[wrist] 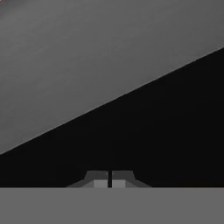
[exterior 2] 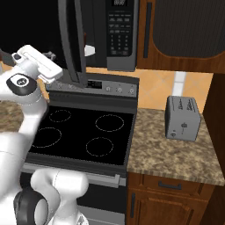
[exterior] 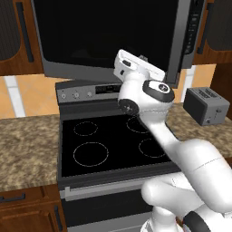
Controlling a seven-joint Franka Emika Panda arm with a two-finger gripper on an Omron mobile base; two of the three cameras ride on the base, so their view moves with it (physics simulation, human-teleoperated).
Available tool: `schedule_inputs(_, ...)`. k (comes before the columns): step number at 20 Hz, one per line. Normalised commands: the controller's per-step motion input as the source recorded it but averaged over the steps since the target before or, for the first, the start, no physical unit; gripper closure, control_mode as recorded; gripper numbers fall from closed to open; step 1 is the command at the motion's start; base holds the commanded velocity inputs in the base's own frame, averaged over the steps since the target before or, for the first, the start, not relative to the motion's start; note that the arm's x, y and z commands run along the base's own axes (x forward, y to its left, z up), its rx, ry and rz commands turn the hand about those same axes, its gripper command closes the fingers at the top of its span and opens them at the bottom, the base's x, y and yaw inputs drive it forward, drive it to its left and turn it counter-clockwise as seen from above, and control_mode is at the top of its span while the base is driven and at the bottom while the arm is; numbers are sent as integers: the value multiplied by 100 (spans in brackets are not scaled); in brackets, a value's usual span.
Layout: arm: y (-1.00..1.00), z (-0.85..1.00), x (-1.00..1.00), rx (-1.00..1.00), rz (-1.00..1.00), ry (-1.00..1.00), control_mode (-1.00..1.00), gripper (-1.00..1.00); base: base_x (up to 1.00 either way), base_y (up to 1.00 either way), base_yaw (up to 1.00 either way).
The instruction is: Open the microwave, place the bowl with waffle inside the microwave, then close the microwave door and turn it on.
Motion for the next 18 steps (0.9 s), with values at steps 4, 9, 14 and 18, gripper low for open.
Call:
schedule_inputs(4,-34,28,86,0,11,13,-100,100,0,0,0)
schedule_inputs(9,-19,23,83,4,18,17,-100,100,0,0,0)
schedule_inputs(14,-3,47,81,12,18,26,-100,100,0,0,0)
schedule_inputs(18,0,32,85,4,16,30,-100,100,0,0,0)
